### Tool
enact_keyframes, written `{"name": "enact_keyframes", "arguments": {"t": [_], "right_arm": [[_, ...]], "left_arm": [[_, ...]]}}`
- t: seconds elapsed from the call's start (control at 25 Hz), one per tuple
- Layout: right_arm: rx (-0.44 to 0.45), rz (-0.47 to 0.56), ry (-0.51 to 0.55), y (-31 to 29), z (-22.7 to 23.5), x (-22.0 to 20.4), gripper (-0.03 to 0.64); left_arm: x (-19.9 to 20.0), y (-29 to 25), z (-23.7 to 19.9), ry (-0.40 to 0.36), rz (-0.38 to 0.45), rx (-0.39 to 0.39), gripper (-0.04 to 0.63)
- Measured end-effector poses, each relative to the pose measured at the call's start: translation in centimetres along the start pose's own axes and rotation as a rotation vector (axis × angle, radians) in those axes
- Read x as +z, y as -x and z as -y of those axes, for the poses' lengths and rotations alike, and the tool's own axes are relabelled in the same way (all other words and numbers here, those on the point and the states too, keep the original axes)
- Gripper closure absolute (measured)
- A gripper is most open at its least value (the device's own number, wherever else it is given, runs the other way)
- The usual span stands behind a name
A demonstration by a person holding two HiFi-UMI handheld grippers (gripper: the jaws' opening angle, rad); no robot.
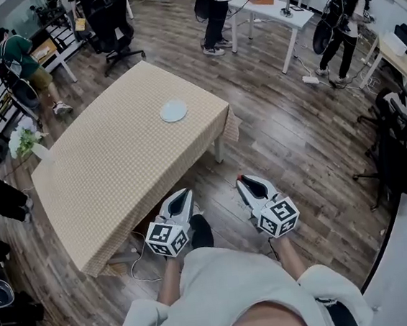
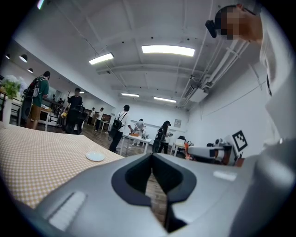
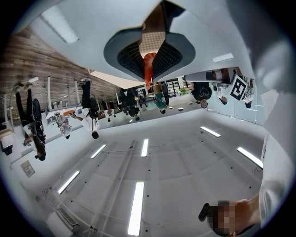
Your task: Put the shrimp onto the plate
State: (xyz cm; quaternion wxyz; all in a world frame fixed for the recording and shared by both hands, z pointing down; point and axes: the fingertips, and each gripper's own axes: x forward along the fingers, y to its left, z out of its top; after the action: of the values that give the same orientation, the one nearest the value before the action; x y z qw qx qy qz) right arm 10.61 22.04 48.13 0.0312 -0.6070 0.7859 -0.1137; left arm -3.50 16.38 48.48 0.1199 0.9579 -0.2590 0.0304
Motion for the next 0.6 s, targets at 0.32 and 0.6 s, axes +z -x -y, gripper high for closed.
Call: {"name": "enact_keyframes", "arguments": {"t": [0.32,0.6], "right_arm": [[-0.017,-0.022,-0.013,-5.3,2.4,0.0,0.565],[-0.033,-0.020,-0.021,-12.0,4.6,0.9,0.565]], "left_arm": [[1.2,-4.2,-4.7,-0.001,-0.014,-0.022,0.584],[2.2,-7.7,-10.8,0.010,-0.037,-0.023,0.584]]}}
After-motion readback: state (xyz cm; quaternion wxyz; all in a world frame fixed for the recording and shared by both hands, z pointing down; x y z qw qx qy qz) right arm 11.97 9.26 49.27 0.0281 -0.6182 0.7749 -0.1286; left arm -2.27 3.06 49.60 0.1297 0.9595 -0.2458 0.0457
